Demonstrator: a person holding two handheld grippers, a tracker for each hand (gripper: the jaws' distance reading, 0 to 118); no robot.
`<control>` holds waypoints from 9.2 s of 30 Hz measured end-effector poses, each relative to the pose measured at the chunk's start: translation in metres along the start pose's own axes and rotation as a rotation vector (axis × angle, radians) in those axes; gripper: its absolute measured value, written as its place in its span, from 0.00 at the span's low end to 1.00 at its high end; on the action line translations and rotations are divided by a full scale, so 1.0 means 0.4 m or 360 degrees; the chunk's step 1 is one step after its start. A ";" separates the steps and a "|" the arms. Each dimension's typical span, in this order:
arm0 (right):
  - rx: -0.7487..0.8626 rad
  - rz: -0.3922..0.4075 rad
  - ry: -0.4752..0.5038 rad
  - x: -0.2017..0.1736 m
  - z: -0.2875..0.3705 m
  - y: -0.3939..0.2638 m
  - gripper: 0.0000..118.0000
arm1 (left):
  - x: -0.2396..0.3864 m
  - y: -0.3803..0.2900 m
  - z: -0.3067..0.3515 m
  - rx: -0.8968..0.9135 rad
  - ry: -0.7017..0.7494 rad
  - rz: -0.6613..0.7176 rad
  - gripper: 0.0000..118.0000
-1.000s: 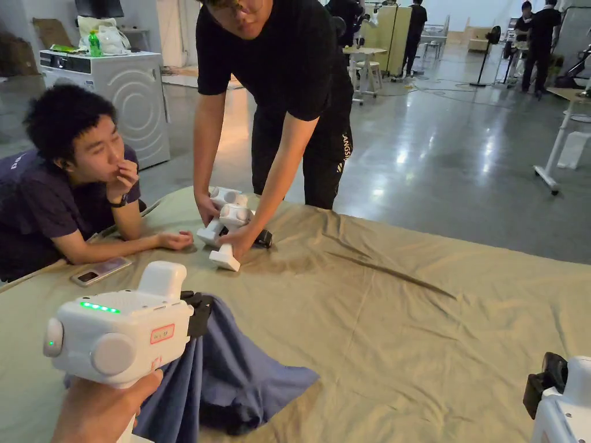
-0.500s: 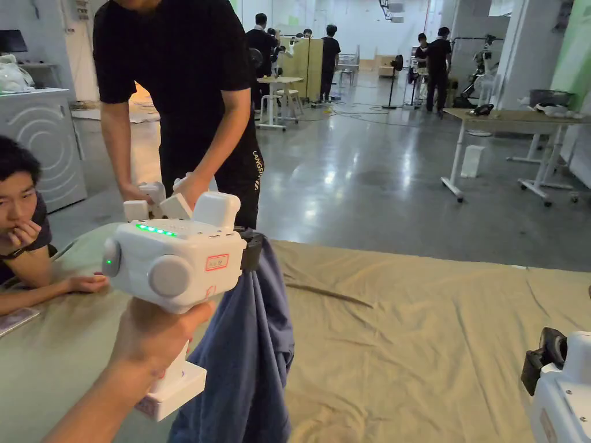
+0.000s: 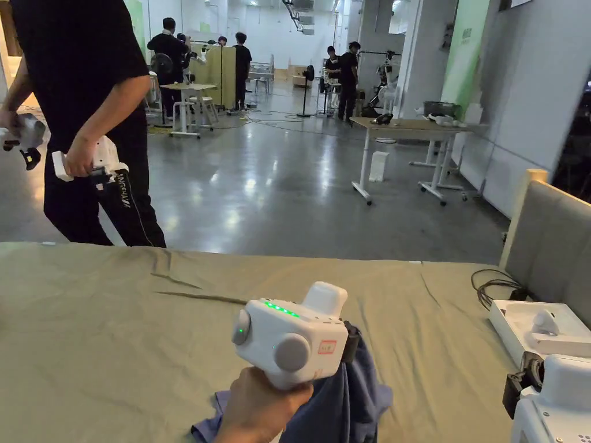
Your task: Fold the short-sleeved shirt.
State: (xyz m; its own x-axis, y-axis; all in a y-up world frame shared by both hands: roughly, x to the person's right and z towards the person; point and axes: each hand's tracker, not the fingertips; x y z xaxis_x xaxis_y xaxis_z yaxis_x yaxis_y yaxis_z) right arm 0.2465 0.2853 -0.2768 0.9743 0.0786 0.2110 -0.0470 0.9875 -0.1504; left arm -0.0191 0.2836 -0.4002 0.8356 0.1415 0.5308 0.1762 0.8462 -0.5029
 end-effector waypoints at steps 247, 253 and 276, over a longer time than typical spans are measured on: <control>0.0215 0.0049 0.0409 -0.350 0.137 0.028 0.04 | -0.246 -0.363 0.688 0.0711 0.1139 0.0288 0.11; 0.0203 0.0004 0.0452 -0.369 0.168 0.017 0.00 | -0.200 -0.356 0.671 0.0735 0.1080 0.0268 0.01; -0.0030 0.0147 0.0523 -0.438 0.076 -0.087 0.00 | -0.718 -0.686 0.598 -0.0331 0.0936 0.1153 0.54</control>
State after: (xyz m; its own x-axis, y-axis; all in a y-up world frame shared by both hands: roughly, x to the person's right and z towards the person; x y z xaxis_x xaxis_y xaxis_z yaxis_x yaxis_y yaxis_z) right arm 0.0708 0.2413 -0.2791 0.9851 0.1166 -0.1262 -0.1375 0.9753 -0.1728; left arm -0.4321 0.1336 -0.2514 0.8956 0.2663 -0.3565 -0.4449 0.5379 -0.7160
